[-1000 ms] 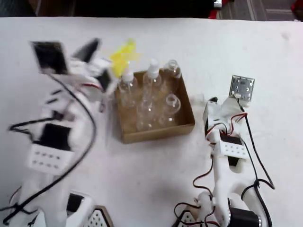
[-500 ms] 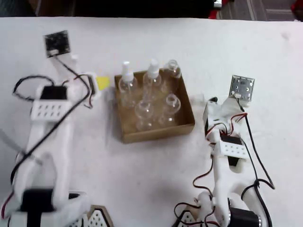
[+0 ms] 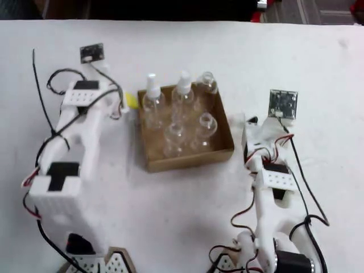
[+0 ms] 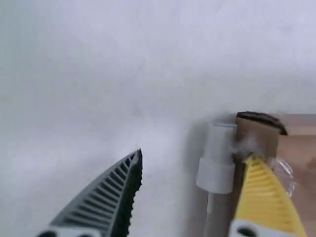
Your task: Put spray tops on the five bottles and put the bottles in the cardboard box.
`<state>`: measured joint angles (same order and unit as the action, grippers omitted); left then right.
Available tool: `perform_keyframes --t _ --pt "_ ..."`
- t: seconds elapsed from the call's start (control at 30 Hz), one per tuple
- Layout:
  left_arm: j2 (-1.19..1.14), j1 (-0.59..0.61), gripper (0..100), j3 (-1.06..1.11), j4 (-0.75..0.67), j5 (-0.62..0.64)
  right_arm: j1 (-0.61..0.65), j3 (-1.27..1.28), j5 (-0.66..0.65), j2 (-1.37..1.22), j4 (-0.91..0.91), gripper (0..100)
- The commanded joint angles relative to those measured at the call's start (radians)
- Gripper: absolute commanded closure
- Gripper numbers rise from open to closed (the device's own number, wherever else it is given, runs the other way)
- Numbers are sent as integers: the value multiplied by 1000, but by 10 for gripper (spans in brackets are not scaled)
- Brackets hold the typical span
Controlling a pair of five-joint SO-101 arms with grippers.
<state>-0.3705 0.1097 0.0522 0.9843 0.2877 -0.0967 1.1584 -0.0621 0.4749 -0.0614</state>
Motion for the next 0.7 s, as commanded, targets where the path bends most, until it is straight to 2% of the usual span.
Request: perform_keyframes --t 0.0,0.3,0.5,0.67 --pt "-84 7 706 -133 -17 11 10 -9 -15 1 15 854" --pt "-226 -1 706 -252 -14 11 10 -9 -15 1 15 854" --pt "-240 5 707 -249 -11 11 10 -9 -15 1 16 854" --pt "-234 5 707 -256 49 11 10 -9 -15 1 16 854"
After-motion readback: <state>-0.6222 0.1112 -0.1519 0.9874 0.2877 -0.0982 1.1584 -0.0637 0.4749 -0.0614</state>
